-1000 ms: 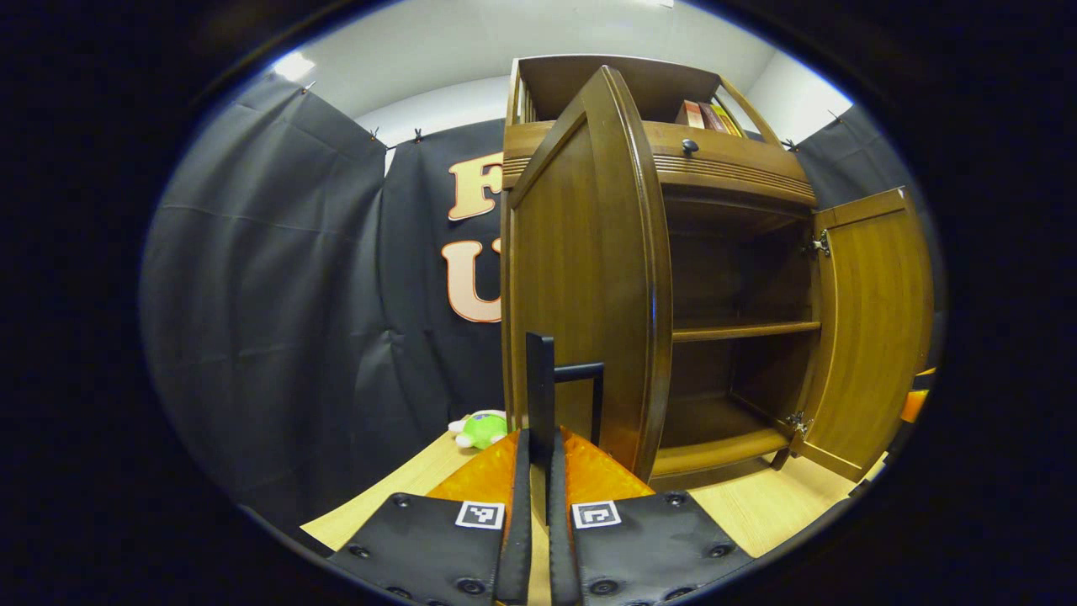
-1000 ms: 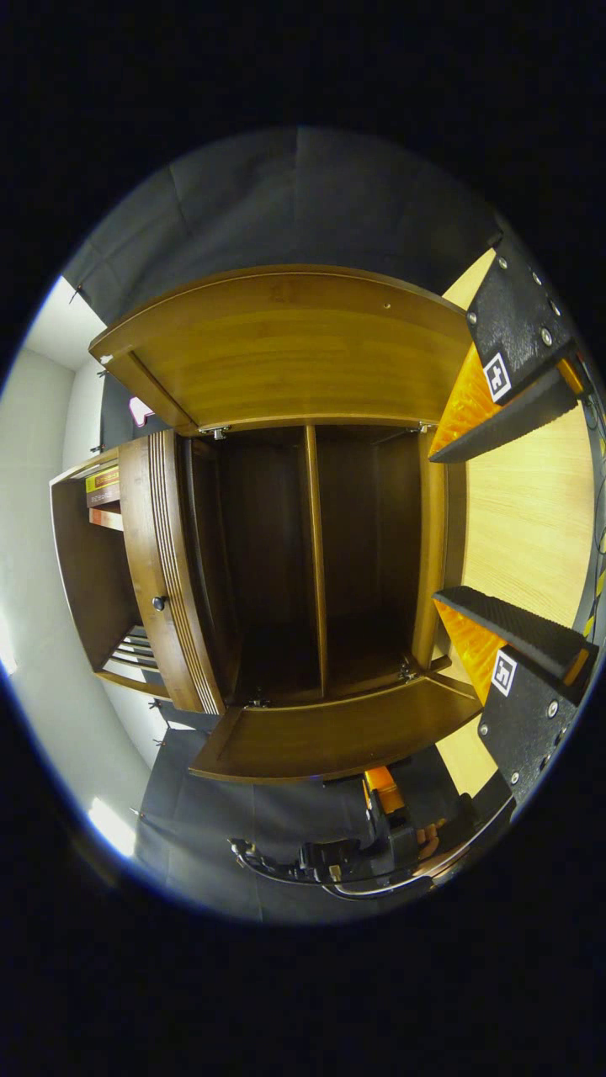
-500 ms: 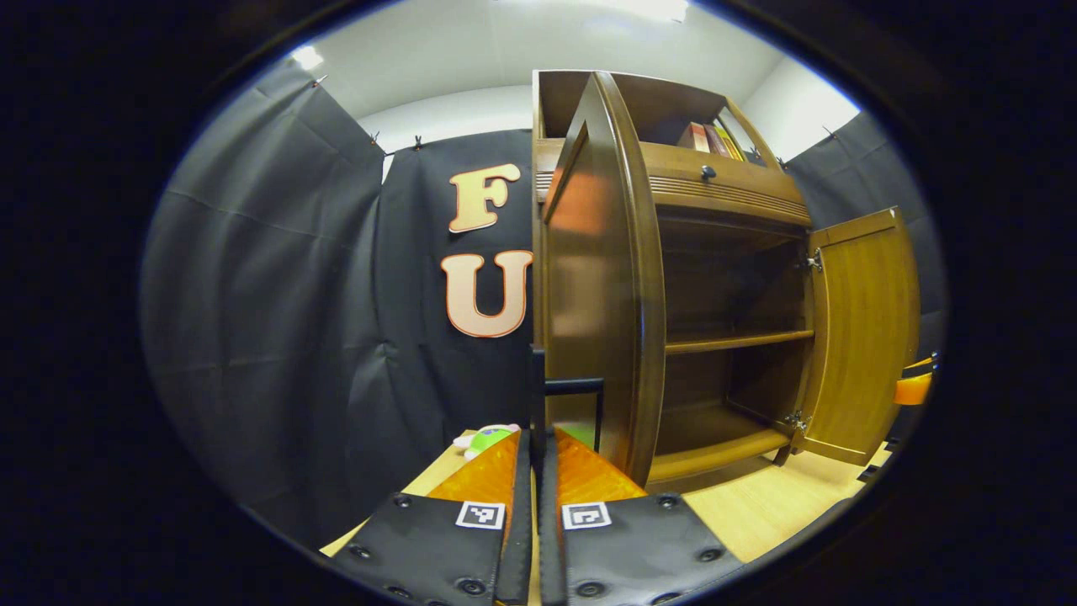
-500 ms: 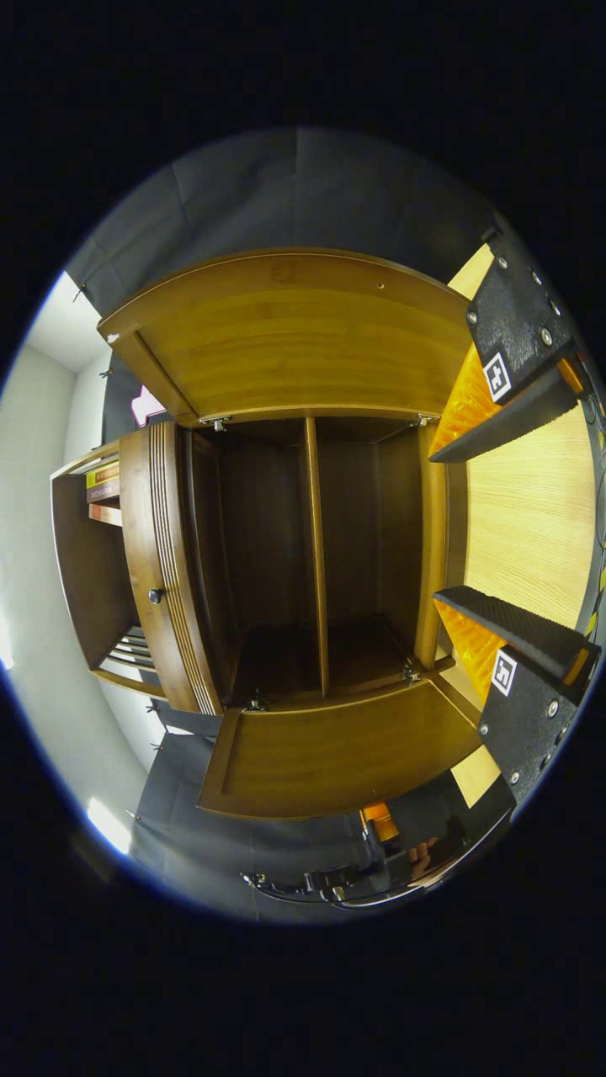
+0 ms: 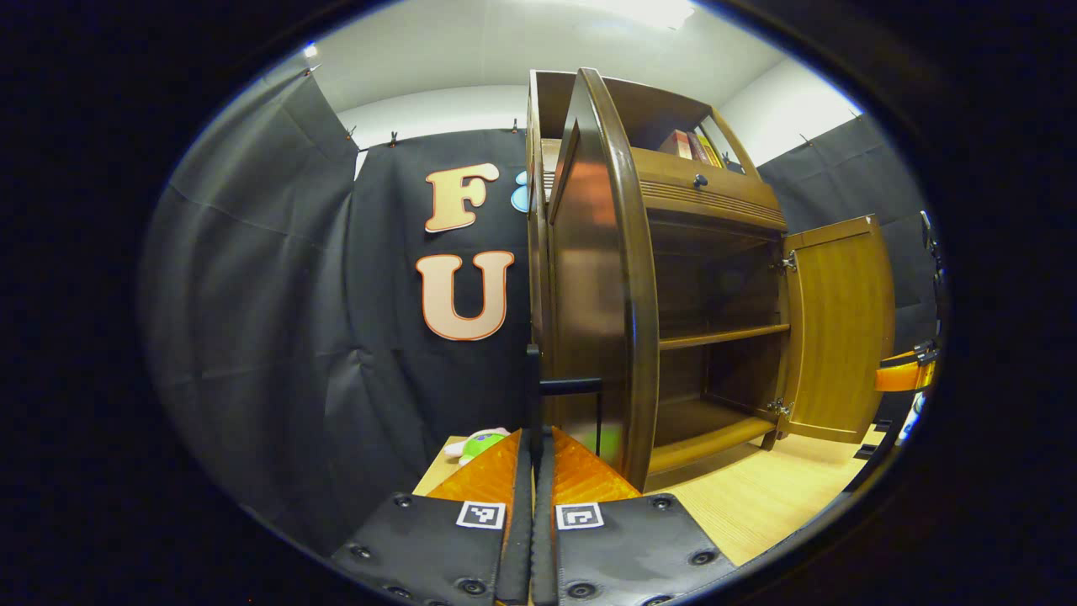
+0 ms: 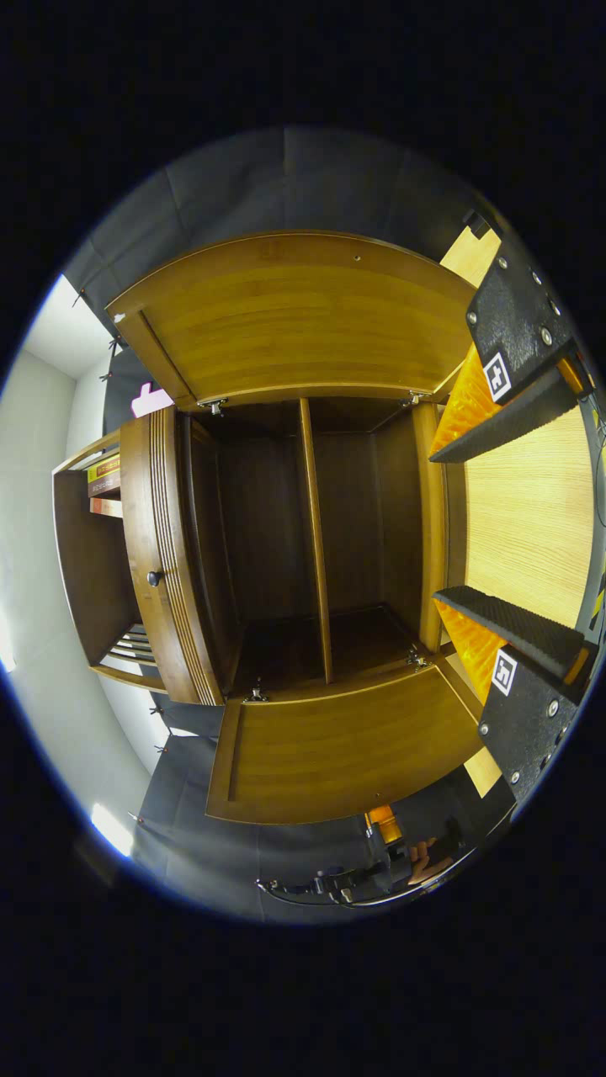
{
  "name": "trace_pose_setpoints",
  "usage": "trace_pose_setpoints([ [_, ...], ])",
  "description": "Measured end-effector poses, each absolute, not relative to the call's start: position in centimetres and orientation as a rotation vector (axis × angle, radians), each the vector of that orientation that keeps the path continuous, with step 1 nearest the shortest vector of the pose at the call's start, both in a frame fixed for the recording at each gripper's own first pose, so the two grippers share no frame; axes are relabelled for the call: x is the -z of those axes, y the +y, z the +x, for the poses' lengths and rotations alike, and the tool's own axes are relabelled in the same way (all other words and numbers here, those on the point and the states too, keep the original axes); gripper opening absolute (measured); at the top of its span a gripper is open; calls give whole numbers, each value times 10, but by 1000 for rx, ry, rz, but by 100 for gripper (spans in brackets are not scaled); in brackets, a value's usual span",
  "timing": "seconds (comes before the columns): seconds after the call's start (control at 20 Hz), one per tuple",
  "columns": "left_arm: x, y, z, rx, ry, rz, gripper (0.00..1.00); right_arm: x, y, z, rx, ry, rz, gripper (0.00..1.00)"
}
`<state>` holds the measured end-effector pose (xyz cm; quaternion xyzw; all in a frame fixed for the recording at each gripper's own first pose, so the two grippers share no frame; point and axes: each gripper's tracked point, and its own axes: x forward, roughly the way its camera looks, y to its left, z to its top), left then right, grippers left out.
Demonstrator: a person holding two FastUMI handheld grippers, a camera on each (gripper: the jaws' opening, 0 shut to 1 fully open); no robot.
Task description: Open the right door of the double-door shoe cabinet with the right hand, and open the left door with the left hand.
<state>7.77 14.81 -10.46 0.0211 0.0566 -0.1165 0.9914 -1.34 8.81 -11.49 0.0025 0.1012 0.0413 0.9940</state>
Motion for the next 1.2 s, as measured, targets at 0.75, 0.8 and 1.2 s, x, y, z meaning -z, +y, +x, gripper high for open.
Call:
trace_pose_setpoints([
  [0.75, 57, 166, -2, -18, 111, 93, 14, 100, 49, 19, -107, 193, 13, 91],
  [0.8, 50, 149, -3, -25, 104, 75, 11, 98, 42, 21, -107, 194, 9, 91],
  [1.2, 68, -18, 30, 97, 136, -33, 8, 88, 2, 18, -105, 174, 31, 100],
])
